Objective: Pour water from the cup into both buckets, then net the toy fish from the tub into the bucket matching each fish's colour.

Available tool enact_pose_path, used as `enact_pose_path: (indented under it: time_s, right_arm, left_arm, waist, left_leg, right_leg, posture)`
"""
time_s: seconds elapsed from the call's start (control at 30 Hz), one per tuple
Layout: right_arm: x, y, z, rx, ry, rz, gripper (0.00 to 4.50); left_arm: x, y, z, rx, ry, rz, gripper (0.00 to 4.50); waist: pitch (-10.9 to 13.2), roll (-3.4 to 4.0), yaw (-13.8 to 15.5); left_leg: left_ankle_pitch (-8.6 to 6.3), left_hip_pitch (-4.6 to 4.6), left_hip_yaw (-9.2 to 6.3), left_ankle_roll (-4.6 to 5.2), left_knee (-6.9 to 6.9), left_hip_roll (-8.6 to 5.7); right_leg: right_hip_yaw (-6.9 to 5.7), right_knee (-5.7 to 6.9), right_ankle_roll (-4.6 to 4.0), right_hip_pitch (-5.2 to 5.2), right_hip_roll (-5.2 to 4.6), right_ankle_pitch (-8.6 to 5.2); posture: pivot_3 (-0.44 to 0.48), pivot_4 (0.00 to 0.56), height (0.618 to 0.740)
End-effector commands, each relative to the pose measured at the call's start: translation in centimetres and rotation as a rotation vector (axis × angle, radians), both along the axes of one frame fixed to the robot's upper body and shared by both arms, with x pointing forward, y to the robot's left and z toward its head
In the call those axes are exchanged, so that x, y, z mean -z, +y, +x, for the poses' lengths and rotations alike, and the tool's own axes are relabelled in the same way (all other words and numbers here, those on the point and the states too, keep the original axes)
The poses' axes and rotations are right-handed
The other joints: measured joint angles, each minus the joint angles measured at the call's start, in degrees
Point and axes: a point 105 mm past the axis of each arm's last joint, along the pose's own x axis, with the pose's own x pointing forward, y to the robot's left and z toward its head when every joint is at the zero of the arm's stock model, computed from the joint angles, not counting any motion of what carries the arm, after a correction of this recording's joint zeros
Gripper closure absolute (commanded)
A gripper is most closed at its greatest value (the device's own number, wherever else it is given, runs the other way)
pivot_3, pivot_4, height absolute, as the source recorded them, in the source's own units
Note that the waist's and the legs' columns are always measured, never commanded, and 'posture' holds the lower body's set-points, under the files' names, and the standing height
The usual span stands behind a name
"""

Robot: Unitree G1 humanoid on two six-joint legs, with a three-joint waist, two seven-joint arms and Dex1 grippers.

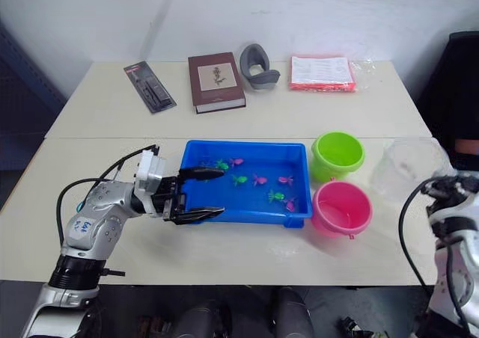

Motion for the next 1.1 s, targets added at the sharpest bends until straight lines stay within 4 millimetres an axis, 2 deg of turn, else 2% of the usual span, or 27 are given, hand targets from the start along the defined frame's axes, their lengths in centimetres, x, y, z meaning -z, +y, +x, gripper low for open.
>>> enact_pose_path:
  time_s: [0.03,0.27,0.37,0.43,0.57,0.6,0.7,0.73,0.77,0.83,0.87,0.93,1.0,1.03,1.07,1.1]
  right_arm:
    - [0.1,-0.2,0.4,0.044,-0.067,0.014,4.48]
    - [3.0,-1.1,1.7,0.128,-0.031,0.037,4.48]
    - [3.3,-0.5,1.7,0.096,-0.017,0.021,3.39]
    - [3.1,-0.2,1.1,0.085,-0.005,0.0,2.44]
    - [2.6,0.1,-1.7,0.058,0.043,-0.033,0.36]
    - [2.6,0.3,-2.8,0.022,0.081,-0.046,0.04]
    - [2.7,1.1,-5.3,-0.063,0.184,-0.082,0.04]
    - [2.3,1.5,-5.8,-0.102,0.196,-0.113,0.04]
    - [1.0,2.4,-6.6,-0.186,0.157,-0.186,0.04]
    - [-2.8,5.6,-8.1,-0.392,-0.026,-0.337,0.04]
    - [-3.9,6.6,-8.7,-0.451,-0.087,-0.376,0.04]
    - [-4.3,8.9,-9.2,-0.607,-0.125,-0.418,0.04]
    - [-4.4,11.2,-8.9,-0.741,-0.148,-0.507,0.04]
    - [-5.0,13.2,-8.7,-0.841,-0.198,-0.581,0.04]
    - [-5.4,14.6,-8.7,-0.912,-0.236,-0.633,0.04]
    - [-5.7,15.9,-8.5,-0.966,-0.279,-0.659,0.04]
  left_arm:
    - [-0.7,0.1,-0.4,0.011,-0.032,-0.001,0.0]
    - [-0.9,-0.1,-0.4,0.017,-0.027,0.001,0.0]
    - [-1.0,0.1,-0.4,0.01,-0.028,0.007,0.0]
    - [-0.9,0.4,-0.3,-0.003,-0.027,0.016,0.0]
    - [-0.3,1.9,-0.4,-0.037,0.005,0.074,0.0]
    - [-0.1,2.6,-0.1,-0.071,0.003,0.089,0.0]
    - [0.4,4.0,0.2,-0.135,0.004,0.121,0.0]
    - [0.6,4.4,0.1,-0.151,0.004,0.133,0.0]
    - [0.9,5.3,0.3,-0.193,-0.002,0.144,0.0]
    - [1.4,7.4,0.3,-0.288,-0.011,0.163,0.0]
    - [1.6,8.0,0.2,-0.314,-0.015,0.169,0.0]
    - [1.9,9.2,-0.2,-0.358,-0.011,0.186,0.0]
    - [2.1,11.0,-0.6,-0.45,-0.024,0.195,0.0]
    - [2.4,13.0,-0.6,-0.561,-0.063,0.213,0.0]
    - [2.6,14.5,-0.6,-0.638,-0.091,0.23,0.0]
    - [2.4,16.9,-0.4,-0.788,-0.174,0.255,0.0]
  waist:
    - [-0.01,0.01,0.0]
    - [-0.01,0.02,0.15]
    - [-0.01,0.02,0.28]
    - [-0.01,0.01,0.23]
    - [-0.03,0.06,0.29]
    - [-0.03,0.06,0.28]
    - [-0.03,0.06,0.36]
    - [-0.03,0.06,0.35]
    - [-0.03,0.06,0.35]
    - [-0.05,0.12,0.23]
    - [-0.05,0.11,0.09]
    - [-0.06,-0.01,-0.19]
    - [-0.14,-0.24,-0.48]
    - [-0.21,-0.4,-0.74]
    - [-0.21,-0.44,-0.95]
    - [-0.21,-0.45,-1.01]
  left_leg:
    - [0.0,0.06,0.02,0.0,0.0,-0.01]
    - [0.01,0.08,0.08,0.01,0.02,-0.02]
    - [0.01,0.06,0.07,0.01,0.02,-0.02]
    - [0.01,0.06,0.06,0.01,0.02,0.01]
    - [0.01,0.05,0.04,0.0,0.0,0.06]
    - [0.0,0.05,0.03,-0.01,-0.01,0.08]
    - [-0.01,0.05,0.02,-0.02,-0.01,0.08]
    - [-0.03,0.06,0.03,0.02,-0.01,0.07]
    - [-0.06,0.09,0.04,0.05,-0.01,0.07]
    - [-0.13,0.11,0.1,0.12,-0.02,0.07]
    - [-0.18,0.15,0.11,0.1,-0.07,0.12]
    - [-0.19,0.15,0.17,0.07,-0.14,0.21]
    - [-0.19,0.21,0.19,0.05,-0.17,0.24]
    - [-0.2,0.26,0.17,0.04,-0.17,0.23]
    - [-0.23,0.26,0.15,0.04,-0.17,0.22]
    - [-0.25,0.24,0.17,0.05,-0.17,0.21]
  right_leg:
    - [0.03,0.0,-0.01,0.0,0.0,-0.01]
    - [0.09,0.11,-0.03,-0.02,-0.05,0.01]
    - [0.08,0.1,-0.03,-0.02,-0.06,0.01]
    - [0.09,0.1,-0.03,-0.02,-0.13,0.01]
    - [0.08,0.09,-0.03,-0.03,-0.19,0.01]
    - [0.09,0.09,-0.03,-0.02,-0.19,0.01]
    - [0.09,0.0,-0.04,-0.02,-0.25,0.0]
    - [0.09,-0.06,-0.04,-0.01,-0.29,0.0]
    - [0.11,-0.07,-0.04,0.0,-0.31,0.0]
    - [0.15,-0.09,-0.04,-0.01,-0.3,0.0]
    - [0.17,-0.11,-0.05,-0.01,-0.23,-0.01]
    - [0.18,-0.14,-0.07,-0.01,-0.13,-0.02]
    - [0.17,-0.13,-0.08,0.01,-0.11,-0.02]
    - [0.16,-0.13,-0.09,0.0,-0.14,-0.01]
    - [0.16,-0.15,-0.1,0.0,-0.22,-0.01]
    - [0.14,-0.17,-0.11,-0.01,-0.27,-0.01]
  posture:
    - [0.0,0.15,0.74]
    - [0.0,0.15,0.74]
    - [0.0,0.15,0.74]
    - [0.0,0.15,0.74]
    - [0.0,0.15,0.74]
    - [0.0,0.15,0.74]
    - [0.0,0.15,0.74]
    - [0.0,0.15,0.74]
    - [0.0,0.15,0.74]
    - [0.0,0.15,0.74]
    - [0.0,0.15,0.74]
    - [0.0,0.15,0.74]
    - [0.0,0.15,0.74]
    - [0.0,0.15,0.74]
    - [0.0,0.15,0.74]
    - [0.0,0.15,0.74]
